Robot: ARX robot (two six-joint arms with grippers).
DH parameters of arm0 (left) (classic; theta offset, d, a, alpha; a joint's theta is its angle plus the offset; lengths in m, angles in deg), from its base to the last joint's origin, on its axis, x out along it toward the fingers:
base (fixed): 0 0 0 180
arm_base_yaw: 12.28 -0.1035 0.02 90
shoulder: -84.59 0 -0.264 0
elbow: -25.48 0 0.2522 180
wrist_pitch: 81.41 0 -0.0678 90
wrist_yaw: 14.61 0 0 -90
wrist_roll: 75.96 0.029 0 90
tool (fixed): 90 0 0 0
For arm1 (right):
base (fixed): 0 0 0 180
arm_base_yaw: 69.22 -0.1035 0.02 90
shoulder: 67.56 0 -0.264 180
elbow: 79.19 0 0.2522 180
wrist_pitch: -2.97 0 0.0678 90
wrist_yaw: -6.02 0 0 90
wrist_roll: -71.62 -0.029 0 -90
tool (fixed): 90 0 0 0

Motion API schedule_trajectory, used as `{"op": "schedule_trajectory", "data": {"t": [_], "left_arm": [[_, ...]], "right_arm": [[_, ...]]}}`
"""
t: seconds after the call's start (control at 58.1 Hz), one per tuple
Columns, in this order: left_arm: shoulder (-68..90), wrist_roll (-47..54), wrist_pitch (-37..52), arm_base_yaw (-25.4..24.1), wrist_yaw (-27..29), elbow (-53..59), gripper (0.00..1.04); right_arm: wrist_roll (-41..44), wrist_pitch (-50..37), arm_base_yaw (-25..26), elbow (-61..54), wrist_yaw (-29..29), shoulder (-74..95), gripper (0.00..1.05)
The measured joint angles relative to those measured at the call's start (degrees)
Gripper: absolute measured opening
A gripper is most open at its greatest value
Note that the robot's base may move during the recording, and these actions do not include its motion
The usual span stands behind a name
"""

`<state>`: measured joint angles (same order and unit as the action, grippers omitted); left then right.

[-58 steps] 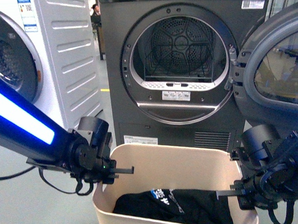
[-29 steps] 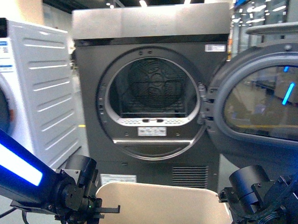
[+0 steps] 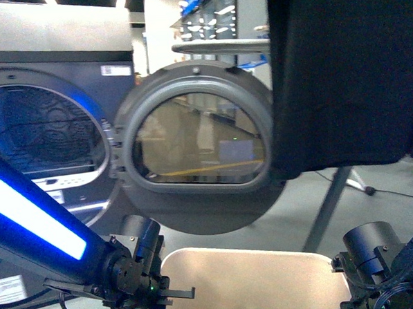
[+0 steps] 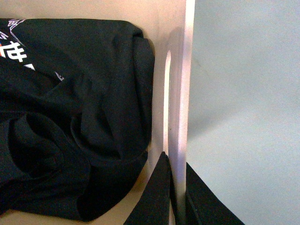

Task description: Move hamper under clothes hanger

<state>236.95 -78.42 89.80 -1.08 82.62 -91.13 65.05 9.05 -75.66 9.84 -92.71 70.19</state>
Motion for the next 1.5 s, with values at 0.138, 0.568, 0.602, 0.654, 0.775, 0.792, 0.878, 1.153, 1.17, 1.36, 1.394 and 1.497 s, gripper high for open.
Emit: {"op": "schedule_trajectory", "data": {"t": [0.138, 0.568, 0.602, 0.654, 0.775, 0.792, 0.878, 1.153, 1.17, 1.36, 1.394, 1.497], "left_arm": [[0.00, 0.00, -0.02, -0.83, 0.35, 0.00, 0.04], [0.00, 0.00, -0.02, -1.09, 0.22, 0.02, 0.04], [-0.02, 0.00, -0.02, -1.01, 0.28, 0.04, 0.04], [0.00, 0.00, -0.02, -0.96, 0.28, 0.04, 0.04], [-0.02, 0.00, -0.02, -0.96, 0.33, 0.07, 0.04], [-0.02, 0.00, -0.02, -0.96, 0.33, 0.07, 0.04], [-0.02, 0.00, -0.02, -0.96, 0.31, 0.07, 0.04], [-0.02, 0.00, -0.02, -0.85, 0.26, 0.04, 0.04], [-0.02, 0.00, -0.02, -0.85, 0.26, 0.07, 0.04], [-0.02, 0.00, 0.00, -0.76, 0.22, 0.04, 0.04], [-0.02, 0.02, 0.00, -0.61, 0.09, 0.04, 0.04], [-0.02, 0.02, 0.00, 0.76, -0.48, 0.04, 0.04]], "right_arm": [[0.07, 0.02, -0.59, -0.02, 1.09, 0.00, 0.03], [0.09, 0.00, -0.90, -0.07, 0.81, -0.17, 0.03], [0.09, 0.00, -0.85, -0.07, 0.81, -0.17, 0.03], [0.09, 0.00, -0.83, -0.07, 0.81, -0.17, 0.03], [0.09, 0.02, -0.81, -0.07, 0.85, -0.17, 0.03], [0.09, 0.02, -0.83, -0.07, 0.87, -0.17, 0.03], [0.09, 0.02, -0.83, -0.07, 0.87, -0.17, 0.03], [0.09, 0.02, -0.70, -0.07, 0.79, -0.17, 0.03], [0.09, 0.02, -0.70, -0.07, 0.79, -0.17, 0.03], [0.09, 0.02, -0.55, -0.11, 0.76, -0.24, 0.03], [0.11, 0.02, -0.42, -0.17, 0.66, -0.24, 0.03], [0.17, 0.02, 0.55, -0.24, -0.61, -0.24, 0.03]]}}
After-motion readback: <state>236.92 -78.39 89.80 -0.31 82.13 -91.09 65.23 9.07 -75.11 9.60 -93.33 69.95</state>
